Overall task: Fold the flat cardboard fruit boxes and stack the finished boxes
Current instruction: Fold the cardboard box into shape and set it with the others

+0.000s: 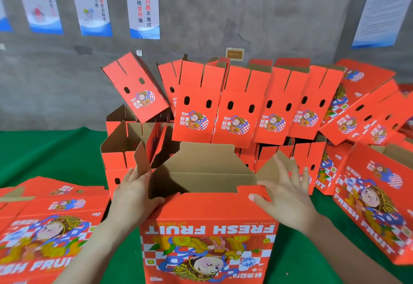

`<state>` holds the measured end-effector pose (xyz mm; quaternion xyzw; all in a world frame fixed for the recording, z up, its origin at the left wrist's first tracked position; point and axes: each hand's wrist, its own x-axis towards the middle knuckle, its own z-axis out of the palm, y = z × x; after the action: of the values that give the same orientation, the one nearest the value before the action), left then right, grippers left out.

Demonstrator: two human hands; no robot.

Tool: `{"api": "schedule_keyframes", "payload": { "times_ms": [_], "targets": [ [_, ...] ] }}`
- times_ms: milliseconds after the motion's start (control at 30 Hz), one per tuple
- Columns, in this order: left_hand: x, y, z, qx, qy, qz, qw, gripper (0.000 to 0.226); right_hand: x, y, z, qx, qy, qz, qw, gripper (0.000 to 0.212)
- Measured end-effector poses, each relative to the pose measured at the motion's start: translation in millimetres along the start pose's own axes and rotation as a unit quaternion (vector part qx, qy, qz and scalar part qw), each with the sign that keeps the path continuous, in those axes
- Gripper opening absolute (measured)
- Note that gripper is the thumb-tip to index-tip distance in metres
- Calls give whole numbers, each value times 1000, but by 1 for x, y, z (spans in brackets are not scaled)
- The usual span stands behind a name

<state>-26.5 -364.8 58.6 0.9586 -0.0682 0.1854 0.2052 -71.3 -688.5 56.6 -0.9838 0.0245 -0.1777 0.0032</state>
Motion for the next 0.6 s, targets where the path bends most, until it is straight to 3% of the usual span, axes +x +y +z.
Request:
{"api": "schedule_keyframes", "payload": {
  "times_ms": [167,267,333,400,533,600],
  "targets": [
    [-1,1,2,43,-12,2,999,65,2,-13,-20,-129,50,-58,989,70],
    [0,2,1,53,-15,3,998,65,20,-32,-18,-35,-67,-159,984,74],
    [0,3,1,70,-25,-2,997,71,31,-45,-17,52,-160,-176,970,84],
    [1,1,3,71,-31,11,997,82,41,-49,-10,76,-185,-179,963,87],
    [-1,-5,5,-64,-29,136,988,104,52,-43,9,75,-209,-150,963,90],
    [-4,-4,4,-122,-54,194,972,105,54,-40,14,81,-213,-149,962,91]
  ]
}}
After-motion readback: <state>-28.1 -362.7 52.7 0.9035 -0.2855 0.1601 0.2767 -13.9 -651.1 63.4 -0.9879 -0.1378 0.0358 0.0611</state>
